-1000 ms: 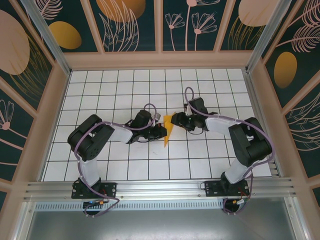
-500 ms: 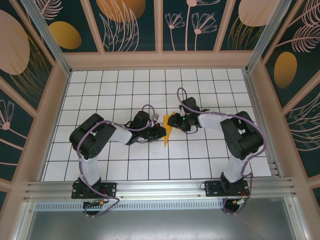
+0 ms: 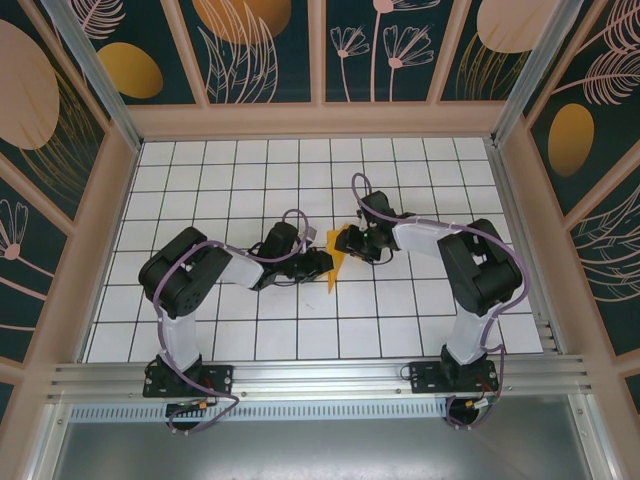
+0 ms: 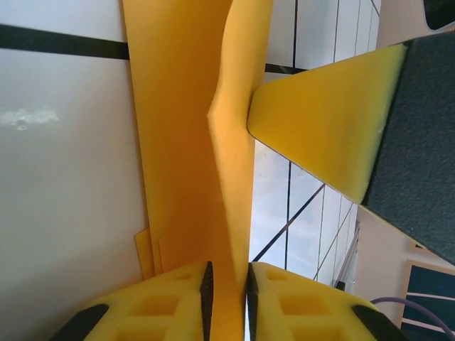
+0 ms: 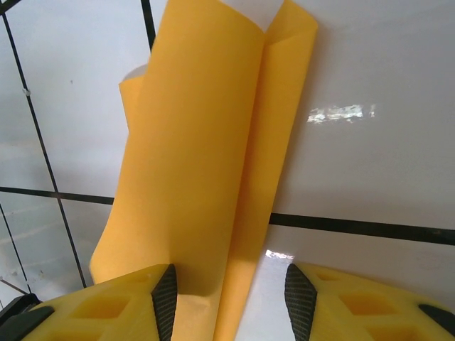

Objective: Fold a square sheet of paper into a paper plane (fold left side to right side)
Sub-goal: Fold the wing for the fifth time at the center of the table.

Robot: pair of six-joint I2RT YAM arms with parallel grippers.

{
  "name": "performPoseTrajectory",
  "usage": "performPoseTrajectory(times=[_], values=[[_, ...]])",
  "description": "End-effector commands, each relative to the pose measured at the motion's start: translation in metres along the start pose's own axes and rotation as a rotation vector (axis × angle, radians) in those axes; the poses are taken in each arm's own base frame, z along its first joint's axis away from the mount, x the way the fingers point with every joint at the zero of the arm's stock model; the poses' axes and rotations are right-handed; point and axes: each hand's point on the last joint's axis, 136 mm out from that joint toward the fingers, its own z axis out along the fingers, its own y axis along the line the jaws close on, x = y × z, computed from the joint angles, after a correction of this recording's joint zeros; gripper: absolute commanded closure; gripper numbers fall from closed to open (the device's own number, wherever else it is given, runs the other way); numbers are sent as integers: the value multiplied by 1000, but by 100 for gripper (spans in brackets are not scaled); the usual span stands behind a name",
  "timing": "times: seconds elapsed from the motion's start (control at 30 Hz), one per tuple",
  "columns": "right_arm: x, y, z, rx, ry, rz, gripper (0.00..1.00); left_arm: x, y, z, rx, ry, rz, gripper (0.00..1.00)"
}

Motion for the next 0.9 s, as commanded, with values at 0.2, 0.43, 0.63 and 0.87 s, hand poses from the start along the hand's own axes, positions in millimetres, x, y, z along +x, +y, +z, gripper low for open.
performPoseTrajectory(times=[0.2,0.43,0.63,0.87], values=[[12,-15,18,61,40,11,52,-12,-2,-20,-32,-44,31,63],[14,-16,18,61,42,11,52,-28,-6,-24,-32,-59,39,58],[14,-14,18,57,42,9,52,-42,-4,-15,-45,-69,39,62],[14,-15,20,59,45,7,52,-55,0,-5,-75,-74,46,73]])
